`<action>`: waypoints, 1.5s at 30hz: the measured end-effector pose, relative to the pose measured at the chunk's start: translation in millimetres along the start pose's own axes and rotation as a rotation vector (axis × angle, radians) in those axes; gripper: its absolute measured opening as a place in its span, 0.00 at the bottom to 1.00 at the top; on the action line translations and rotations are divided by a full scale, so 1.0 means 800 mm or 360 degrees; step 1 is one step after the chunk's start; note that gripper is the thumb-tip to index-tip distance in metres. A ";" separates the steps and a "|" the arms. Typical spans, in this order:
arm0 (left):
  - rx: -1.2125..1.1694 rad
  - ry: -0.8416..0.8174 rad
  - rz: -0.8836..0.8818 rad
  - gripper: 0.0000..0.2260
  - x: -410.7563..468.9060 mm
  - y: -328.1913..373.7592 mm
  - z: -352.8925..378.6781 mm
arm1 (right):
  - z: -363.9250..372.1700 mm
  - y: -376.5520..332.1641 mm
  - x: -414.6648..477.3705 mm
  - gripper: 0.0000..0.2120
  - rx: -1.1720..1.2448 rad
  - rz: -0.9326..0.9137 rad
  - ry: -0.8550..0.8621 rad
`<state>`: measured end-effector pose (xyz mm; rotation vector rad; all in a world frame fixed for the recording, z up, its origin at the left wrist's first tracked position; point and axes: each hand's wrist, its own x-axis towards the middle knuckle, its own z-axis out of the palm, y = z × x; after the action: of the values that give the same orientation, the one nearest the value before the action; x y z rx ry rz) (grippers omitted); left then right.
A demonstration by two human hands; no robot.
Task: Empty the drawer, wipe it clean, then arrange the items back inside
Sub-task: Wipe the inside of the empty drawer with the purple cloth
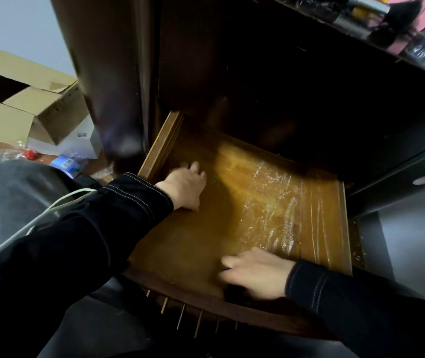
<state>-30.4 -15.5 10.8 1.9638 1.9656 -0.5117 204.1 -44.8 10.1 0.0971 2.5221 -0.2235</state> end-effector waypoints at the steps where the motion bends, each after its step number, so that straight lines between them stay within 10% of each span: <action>1: -0.0010 -0.0005 -0.0002 0.42 0.000 -0.001 0.001 | -0.007 -0.003 0.014 0.19 -0.0009 -0.0004 0.0040; 13: -0.0045 -0.0008 0.0013 0.41 -0.002 -0.001 0.002 | 0.009 0.002 -0.003 0.17 0.0078 0.0077 0.0081; 21: -0.0058 -0.0023 -0.0004 0.41 -0.003 -0.002 0.001 | -0.063 0.149 0.057 0.10 0.0418 0.1137 0.0470; 30: -0.0058 -0.0013 0.0014 0.40 -0.007 -0.001 -0.002 | 0.016 0.004 0.024 0.21 0.0125 0.0381 0.0132; 38: -0.0096 -0.0039 -0.0002 0.38 -0.007 -0.001 -0.002 | -0.042 0.176 0.037 0.09 0.0290 0.1360 0.0467; 45: -0.0065 -0.0032 0.0010 0.38 -0.009 0.001 -0.005 | 0.000 0.069 0.024 0.13 0.0257 0.0826 0.0216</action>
<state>-29.7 -19.7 17.9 1.9320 1.9417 -0.4843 194.6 9.7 -8.4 0.8414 2.5055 -0.2120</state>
